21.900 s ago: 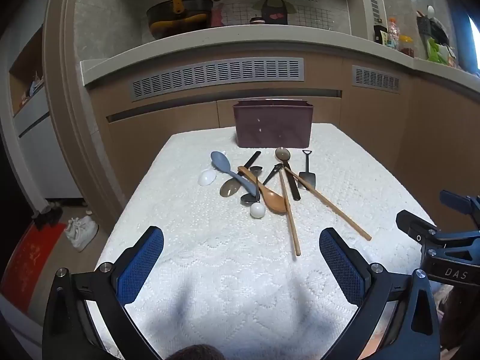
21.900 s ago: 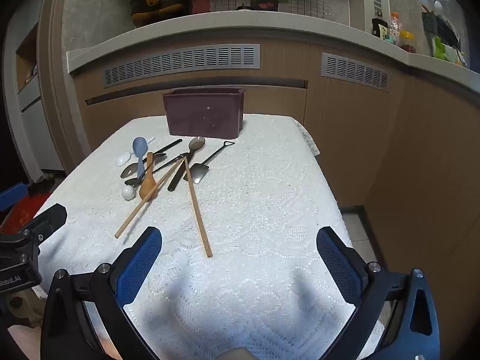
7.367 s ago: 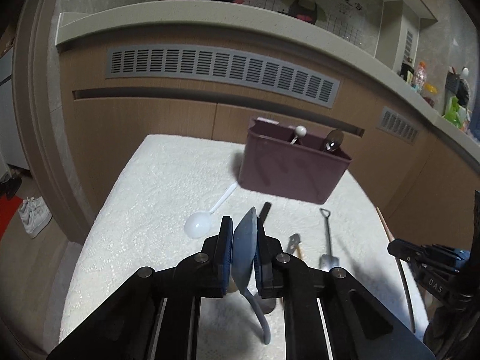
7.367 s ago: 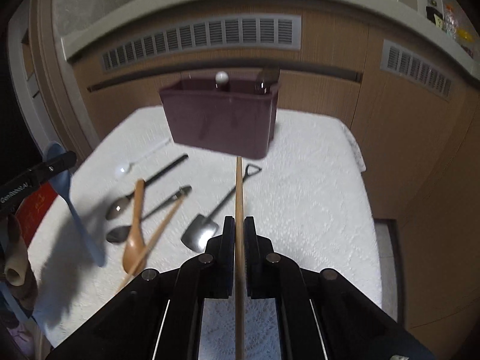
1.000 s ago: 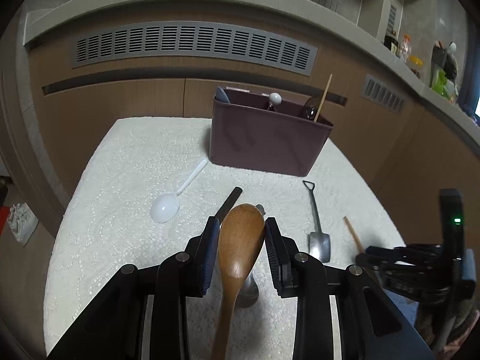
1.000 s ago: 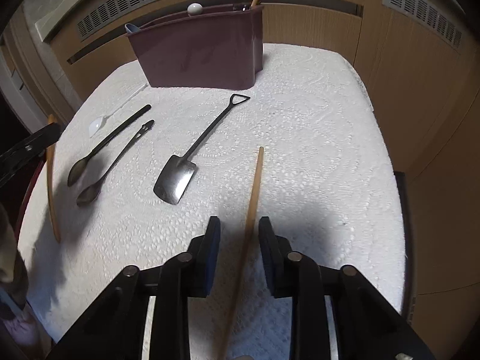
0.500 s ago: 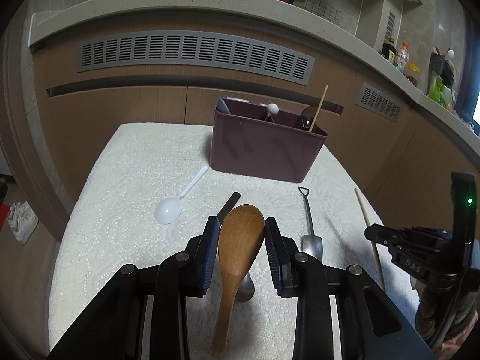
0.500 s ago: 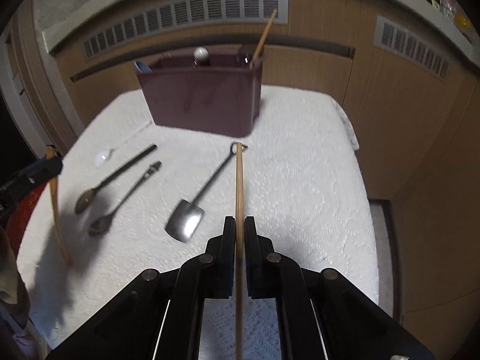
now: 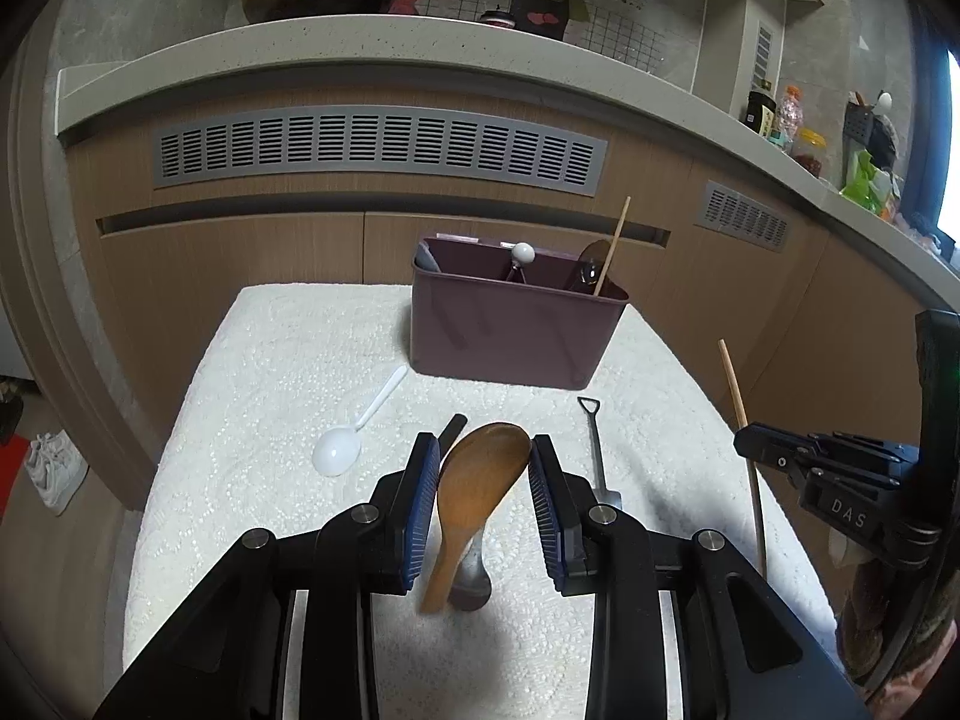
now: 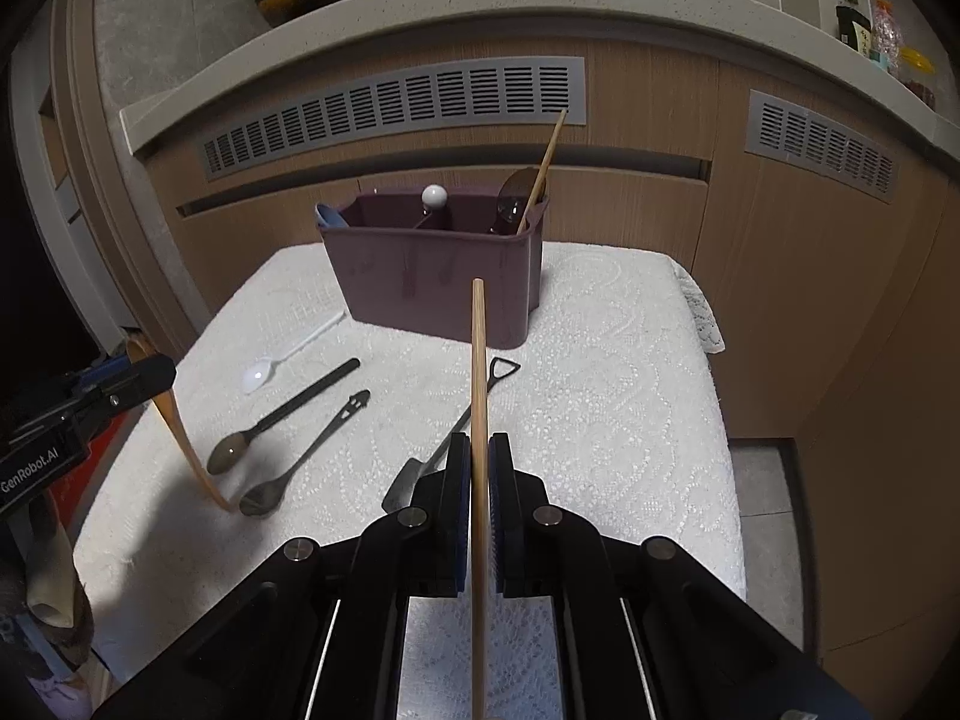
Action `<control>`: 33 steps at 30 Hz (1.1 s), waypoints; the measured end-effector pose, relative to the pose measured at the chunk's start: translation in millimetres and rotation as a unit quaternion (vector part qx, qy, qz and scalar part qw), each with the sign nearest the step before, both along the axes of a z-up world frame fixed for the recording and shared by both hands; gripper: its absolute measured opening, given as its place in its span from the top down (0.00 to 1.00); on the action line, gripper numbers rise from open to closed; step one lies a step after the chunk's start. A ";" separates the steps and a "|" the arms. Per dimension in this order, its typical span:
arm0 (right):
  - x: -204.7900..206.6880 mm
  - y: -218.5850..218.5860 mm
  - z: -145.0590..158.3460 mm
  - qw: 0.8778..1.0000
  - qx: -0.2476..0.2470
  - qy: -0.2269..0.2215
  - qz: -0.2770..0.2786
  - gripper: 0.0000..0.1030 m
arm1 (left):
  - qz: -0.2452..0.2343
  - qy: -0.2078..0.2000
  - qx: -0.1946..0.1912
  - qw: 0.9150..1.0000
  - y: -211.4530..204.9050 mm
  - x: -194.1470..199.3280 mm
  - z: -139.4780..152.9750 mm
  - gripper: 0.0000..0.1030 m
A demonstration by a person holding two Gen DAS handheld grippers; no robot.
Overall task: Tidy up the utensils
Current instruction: 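Lift the wooden spoon with the left tool while the right tool lifts the chopstick, then carry the wooden spoon and chopstick over the maroon caddy and open both tools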
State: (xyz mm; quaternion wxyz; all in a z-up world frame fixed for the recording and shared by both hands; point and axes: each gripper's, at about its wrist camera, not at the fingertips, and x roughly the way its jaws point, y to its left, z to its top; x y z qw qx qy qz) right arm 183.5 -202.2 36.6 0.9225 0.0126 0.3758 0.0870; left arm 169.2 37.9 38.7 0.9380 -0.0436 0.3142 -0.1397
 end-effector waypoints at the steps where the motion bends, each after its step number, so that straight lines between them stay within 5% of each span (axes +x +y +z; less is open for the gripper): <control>1: -0.7 -1.1 2.4 1.000 0.003 -0.005 0.001 0.95 | 0.000 -0.002 0.000 1.000 0.4 -0.6 1.0 0.70; 14: 8.8 4.0 24.7 0.999 0.004 -0.046 0.006 0.95 | 0.002 -0.026 -0.008 1.000 8.0 12.4 26.2 0.78; 19: 10.2 1.8 16.0 0.999 -0.001 -0.033 0.005 0.95 | -0.002 0.017 -0.003 1.000 14.0 21.6 6.2 0.76; 26: 8.2 -12.8 3.4 1.000 -0.013 -0.016 -0.014 0.95 | -0.038 0.146 0.000 0.989 -7.7 26.1 -56.1 0.76; 30: 3.9 -22.0 -0.5 1.000 -0.017 -0.012 -0.023 0.95 | -0.082 0.180 0.035 0.980 -41.1 15.5 -74.7 0.74; 33: -1.0 -25.7 -0.3 1.000 -0.014 -0.015 -0.023 0.95 | -0.073 0.196 0.090 0.974 -58.9 14.6 -89.6 0.73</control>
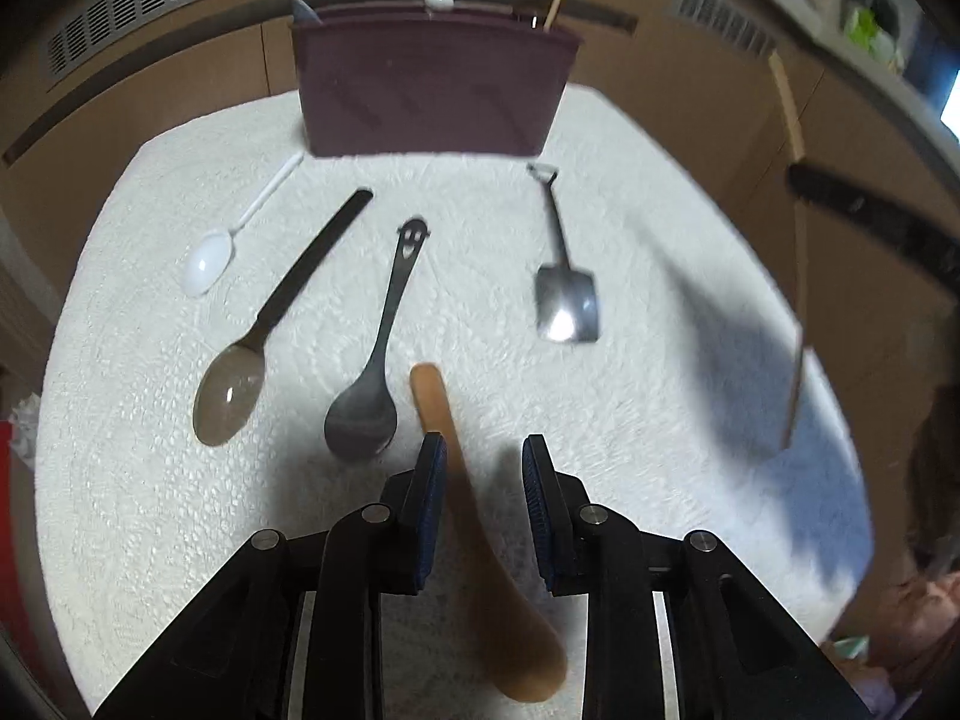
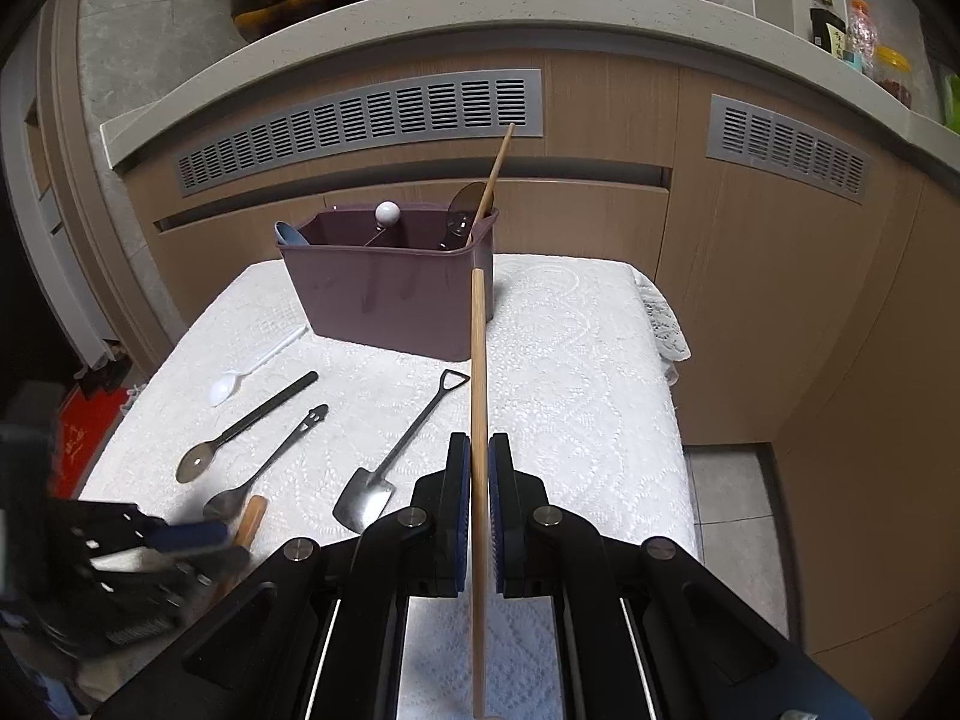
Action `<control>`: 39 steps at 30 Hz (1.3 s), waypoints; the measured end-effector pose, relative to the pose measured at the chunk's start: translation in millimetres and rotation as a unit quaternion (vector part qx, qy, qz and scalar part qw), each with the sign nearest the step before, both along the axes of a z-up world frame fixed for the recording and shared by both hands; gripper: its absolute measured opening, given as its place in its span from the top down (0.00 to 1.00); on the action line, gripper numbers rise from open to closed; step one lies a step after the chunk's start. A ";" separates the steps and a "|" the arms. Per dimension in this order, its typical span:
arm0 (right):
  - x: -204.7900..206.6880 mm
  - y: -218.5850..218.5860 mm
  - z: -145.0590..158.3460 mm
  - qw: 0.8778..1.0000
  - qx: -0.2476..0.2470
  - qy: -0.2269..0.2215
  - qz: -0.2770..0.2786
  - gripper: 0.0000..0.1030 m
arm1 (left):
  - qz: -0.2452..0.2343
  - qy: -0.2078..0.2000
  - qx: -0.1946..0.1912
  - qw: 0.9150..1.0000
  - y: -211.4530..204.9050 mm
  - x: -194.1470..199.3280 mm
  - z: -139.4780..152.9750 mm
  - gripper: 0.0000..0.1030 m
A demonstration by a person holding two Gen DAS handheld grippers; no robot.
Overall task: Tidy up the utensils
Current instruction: 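Carry the wooden spoon and chopstick over the maroon caddy and open both tools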
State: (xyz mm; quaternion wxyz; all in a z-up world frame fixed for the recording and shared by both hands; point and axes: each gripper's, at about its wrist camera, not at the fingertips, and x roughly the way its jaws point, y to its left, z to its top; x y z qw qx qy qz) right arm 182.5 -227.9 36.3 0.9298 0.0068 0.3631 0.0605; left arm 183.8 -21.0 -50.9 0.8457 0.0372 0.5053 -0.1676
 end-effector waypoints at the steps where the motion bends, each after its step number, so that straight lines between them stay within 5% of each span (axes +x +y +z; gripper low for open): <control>1: -1.5 -0.5 0.4 1.000 0.001 -0.002 0.000 0.95 | 0.006 -0.001 0.014 1.000 -2.8 1.2 -3.1 0.73; 4: -5.7 -1.1 1.9 1.000 0.008 -0.007 0.007 0.95 | 0.010 -0.015 0.027 0.999 -5.4 2.5 -8.3 0.74; 9: -8.3 2.2 3.1 1.000 0.021 -0.011 0.016 0.95 | 0.023 -0.043 -0.009 0.999 2.9 -1.4 -3.3 0.88; 22: 0.5 19.5 22.8 0.998 0.036 -0.031 0.036 0.95 | 0.037 -0.176 -0.099 0.979 34.0 5.9 100.5 0.88; 32: 53.3 33.8 160.2 0.983 0.015 -0.177 0.042 0.95 | 0.025 -0.334 -0.120 0.934 40.6 78.4 248.5 0.88; 39: 108.9 42.6 184.9 0.977 0.004 -0.212 0.027 0.95 | 0.027 -0.337 -0.111 0.934 43.9 141.7 259.5 0.88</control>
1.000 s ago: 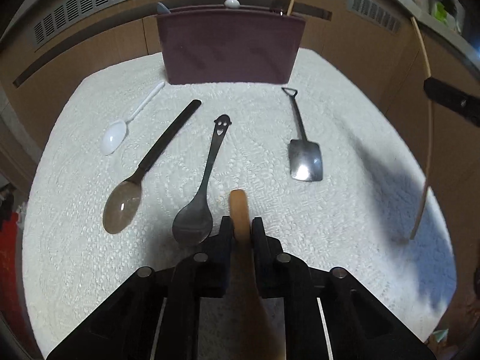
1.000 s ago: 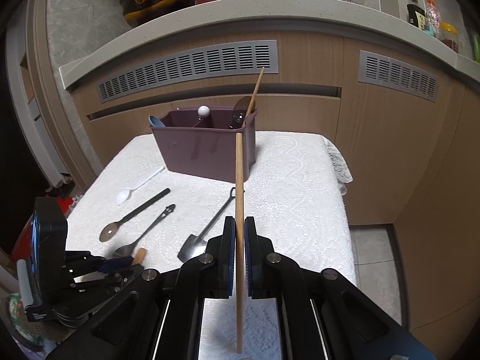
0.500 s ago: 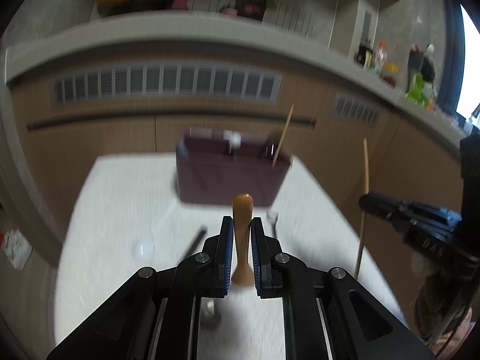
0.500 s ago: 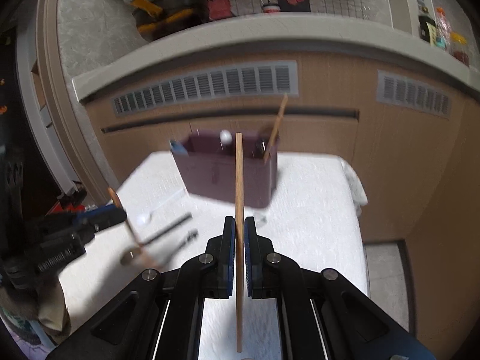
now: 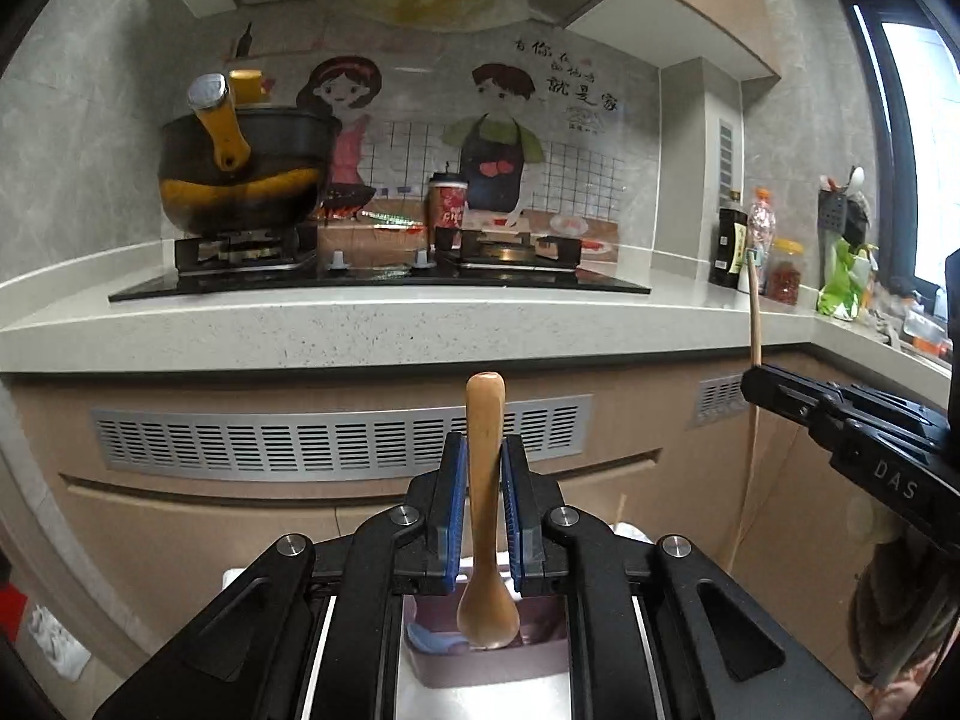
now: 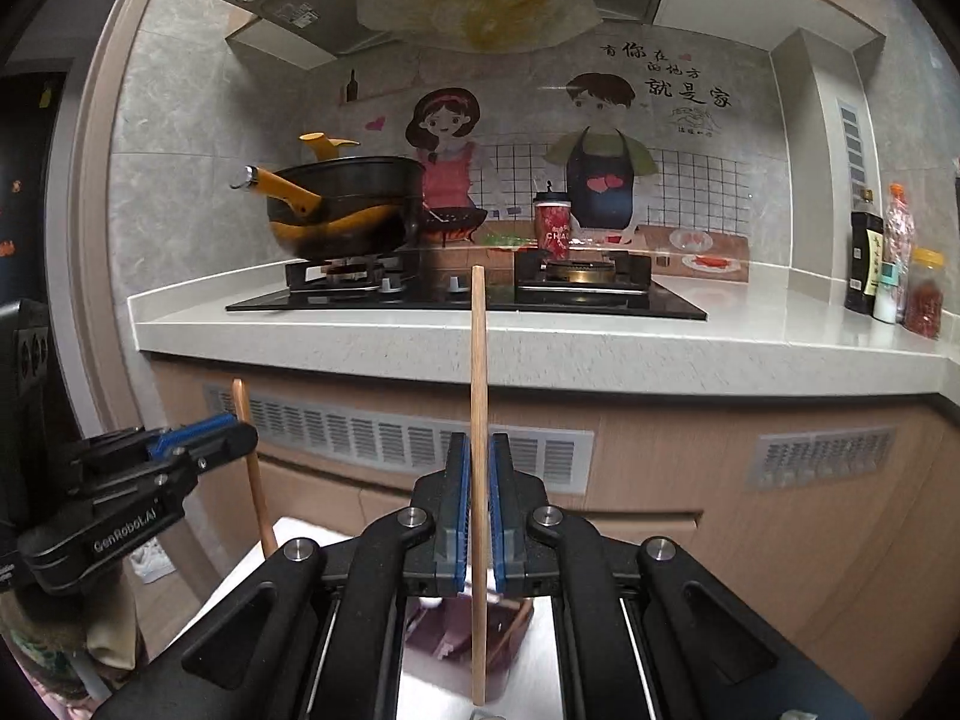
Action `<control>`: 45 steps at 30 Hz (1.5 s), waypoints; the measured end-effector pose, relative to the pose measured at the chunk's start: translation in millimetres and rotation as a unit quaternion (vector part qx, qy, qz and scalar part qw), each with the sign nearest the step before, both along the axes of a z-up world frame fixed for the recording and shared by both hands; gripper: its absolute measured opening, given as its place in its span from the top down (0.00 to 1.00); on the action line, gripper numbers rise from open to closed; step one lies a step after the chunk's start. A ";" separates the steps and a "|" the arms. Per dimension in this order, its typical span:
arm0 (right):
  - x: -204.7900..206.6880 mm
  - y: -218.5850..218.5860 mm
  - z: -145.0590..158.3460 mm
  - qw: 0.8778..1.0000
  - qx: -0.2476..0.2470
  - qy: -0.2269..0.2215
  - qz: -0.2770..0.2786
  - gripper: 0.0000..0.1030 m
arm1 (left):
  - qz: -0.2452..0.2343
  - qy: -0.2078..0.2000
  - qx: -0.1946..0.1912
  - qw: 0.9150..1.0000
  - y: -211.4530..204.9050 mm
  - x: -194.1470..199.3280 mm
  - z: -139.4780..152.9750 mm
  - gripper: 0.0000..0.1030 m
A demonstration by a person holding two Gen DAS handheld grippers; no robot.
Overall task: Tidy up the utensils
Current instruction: 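Carry the wooden spoon and chopstick over the maroon caddy and open both tools, then move both tools back down over the remaining utensils on the table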
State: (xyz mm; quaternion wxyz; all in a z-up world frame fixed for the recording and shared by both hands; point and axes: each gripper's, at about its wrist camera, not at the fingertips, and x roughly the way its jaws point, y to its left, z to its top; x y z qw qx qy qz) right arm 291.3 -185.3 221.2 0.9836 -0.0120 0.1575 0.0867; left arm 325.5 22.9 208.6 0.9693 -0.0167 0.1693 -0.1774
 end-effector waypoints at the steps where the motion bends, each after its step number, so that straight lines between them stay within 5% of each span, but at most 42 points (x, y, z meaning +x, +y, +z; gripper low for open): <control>1: 8.7 3.4 -4.6 1.000 -0.005 -0.003 -0.004 0.95 | 0.000 0.003 0.000 1.000 0.6 4.6 -0.4 0.88; 21: 97.8 5.6 -130.5 0.996 -0.006 0.084 -0.027 0.93 | -0.022 0.156 -0.009 0.987 -14.9 83.0 -127.7 0.85; 25: 93.5 -6.5 -153.1 0.992 0.005 0.124 -0.026 0.63 | -0.014 0.181 -0.012 0.983 -8.2 80.6 -143.6 0.73; 28: 76.9 -20.5 -161.9 0.991 -0.001 0.125 -0.053 0.57 | 0.003 0.180 -0.003 0.984 4.1 63.2 -147.8 0.63; 31: 56.7 -31.8 -169.7 0.988 -0.007 0.137 -0.067 0.38 | 0.031 0.184 0.007 0.982 23.7 42.1 -153.9 0.46; 39: -1.0 -37.4 -194.0 0.982 -0.050 0.159 -0.085 0.16 | 0.085 0.241 -0.003 0.967 72.2 -4.5 -192.7 0.46; 41: -11.0 -33.5 -199.4 0.981 -0.061 0.163 -0.082 0.03 | 0.088 0.261 -0.009 0.961 80.6 -12.3 -207.9 0.43; 45: -25.4 -15.0 -217.7 0.977 -0.082 0.192 -0.051 0.00 | 0.091 0.296 -0.007 0.951 89.0 -24.4 -239.5 0.41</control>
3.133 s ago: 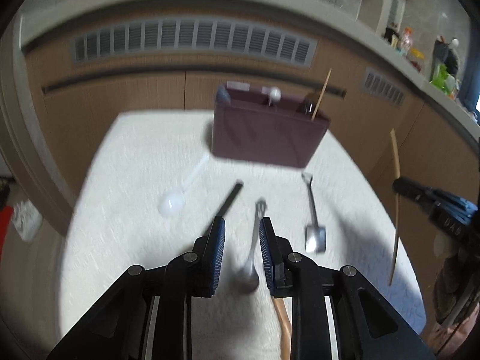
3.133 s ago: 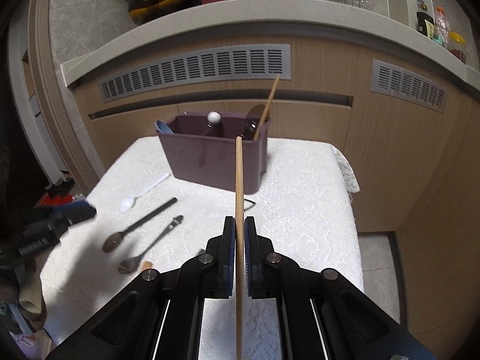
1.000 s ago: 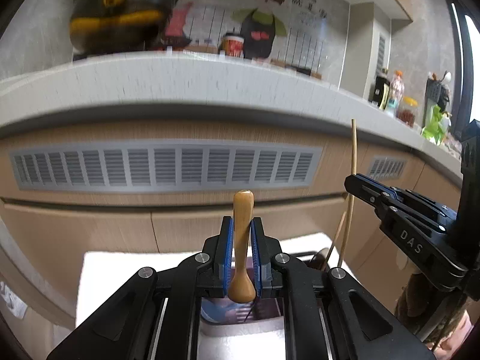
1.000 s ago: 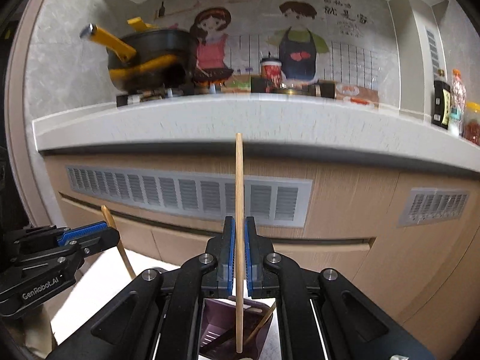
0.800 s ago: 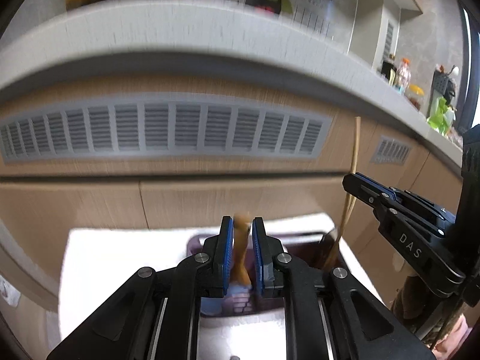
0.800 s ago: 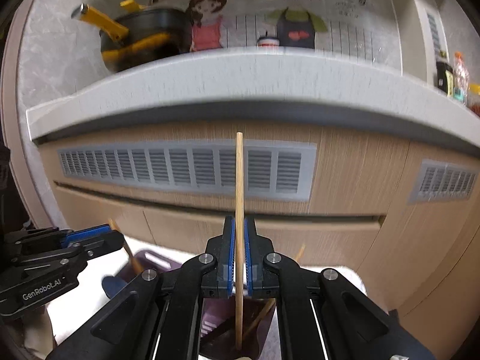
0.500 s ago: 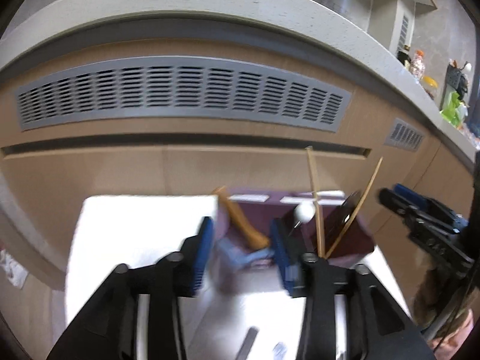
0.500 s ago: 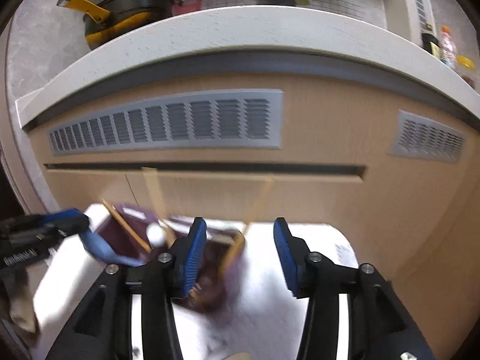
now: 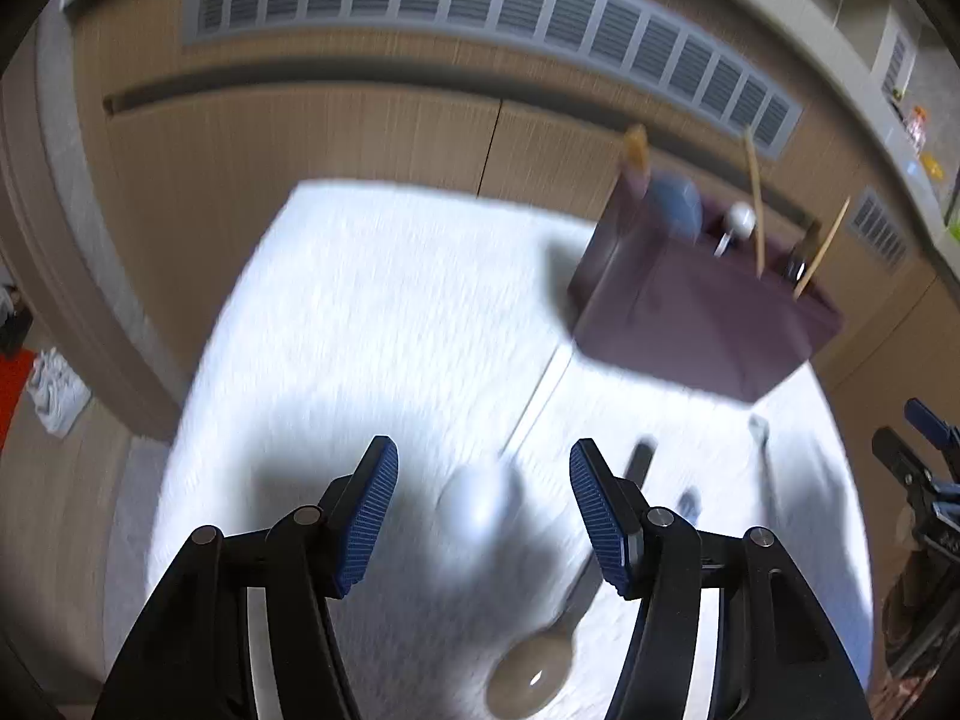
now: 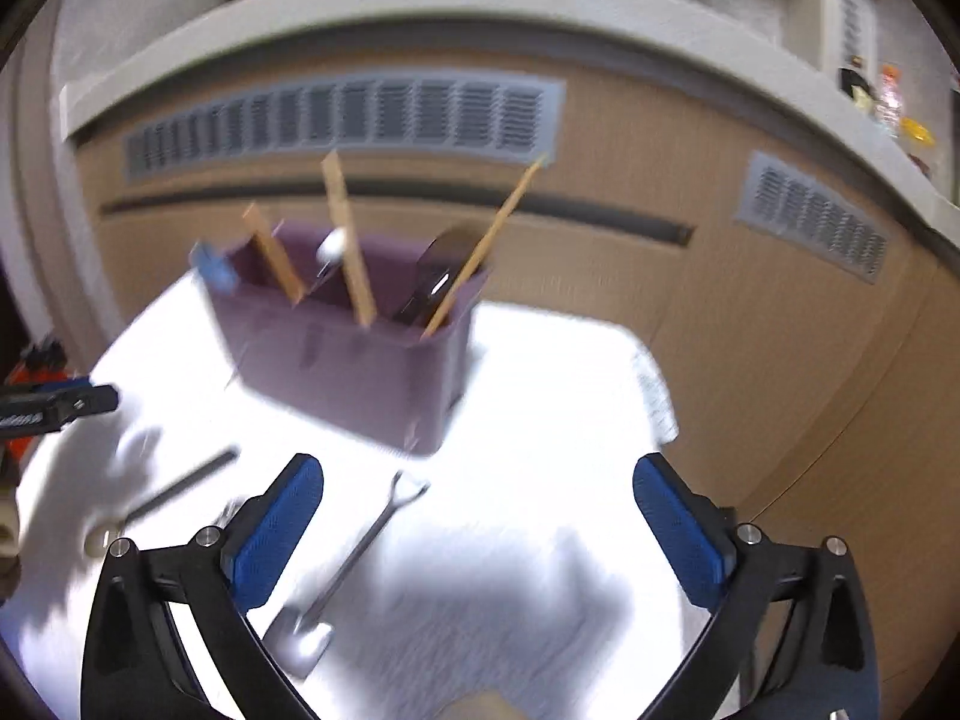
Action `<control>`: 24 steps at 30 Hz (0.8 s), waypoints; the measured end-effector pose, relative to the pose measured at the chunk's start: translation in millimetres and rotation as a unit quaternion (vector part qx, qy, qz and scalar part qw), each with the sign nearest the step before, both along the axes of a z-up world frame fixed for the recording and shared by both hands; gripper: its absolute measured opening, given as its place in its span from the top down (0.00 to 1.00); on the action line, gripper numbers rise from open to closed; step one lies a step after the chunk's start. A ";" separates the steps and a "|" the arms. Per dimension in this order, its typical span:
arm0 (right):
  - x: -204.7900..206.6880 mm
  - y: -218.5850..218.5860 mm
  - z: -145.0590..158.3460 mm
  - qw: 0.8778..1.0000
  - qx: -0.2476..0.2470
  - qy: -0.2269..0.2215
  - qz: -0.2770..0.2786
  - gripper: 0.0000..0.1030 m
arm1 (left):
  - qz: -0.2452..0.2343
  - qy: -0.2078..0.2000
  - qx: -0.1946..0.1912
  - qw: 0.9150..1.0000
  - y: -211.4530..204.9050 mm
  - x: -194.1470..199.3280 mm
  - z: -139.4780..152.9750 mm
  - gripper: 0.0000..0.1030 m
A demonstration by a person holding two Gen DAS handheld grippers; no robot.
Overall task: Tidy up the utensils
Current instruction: 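Move both tools back down over the remaining utensils on the table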
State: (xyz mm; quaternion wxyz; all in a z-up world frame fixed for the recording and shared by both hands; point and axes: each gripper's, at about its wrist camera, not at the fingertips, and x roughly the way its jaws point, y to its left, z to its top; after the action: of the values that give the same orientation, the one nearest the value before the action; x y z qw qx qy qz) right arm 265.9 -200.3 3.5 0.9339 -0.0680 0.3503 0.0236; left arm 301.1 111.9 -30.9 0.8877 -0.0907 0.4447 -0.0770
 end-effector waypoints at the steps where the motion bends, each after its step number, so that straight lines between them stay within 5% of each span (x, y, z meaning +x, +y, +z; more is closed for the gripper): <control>1: -2.4 6.7 -4.8 1.000 -0.005 0.011 0.008 0.00 | -0.001 0.005 0.000 1.000 -0.4 -2.4 -4.0 0.41; 9: -32.1 75.3 -44.2 0.993 -0.053 0.062 0.087 0.01 | 0.041 -0.010 0.021 0.999 20.6 -36.1 -2.5 0.34; 17: -30.3 129.5 -43.2 0.989 0.010 0.091 0.119 0.07 | 0.102 -0.019 0.016 0.995 66.5 -58.4 3.5 0.26; 24: -38.1 155.4 -69.9 0.981 -0.071 0.101 0.147 0.09 | 0.072 -0.006 0.007 0.997 58.4 -58.4 -5.4 0.26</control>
State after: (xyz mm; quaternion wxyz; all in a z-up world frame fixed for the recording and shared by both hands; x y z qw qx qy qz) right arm 227.9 -44.9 -66.4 0.8727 -0.1818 0.4300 0.1427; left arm 242.6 170.3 -36.2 0.8943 -0.1160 0.4320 -0.0106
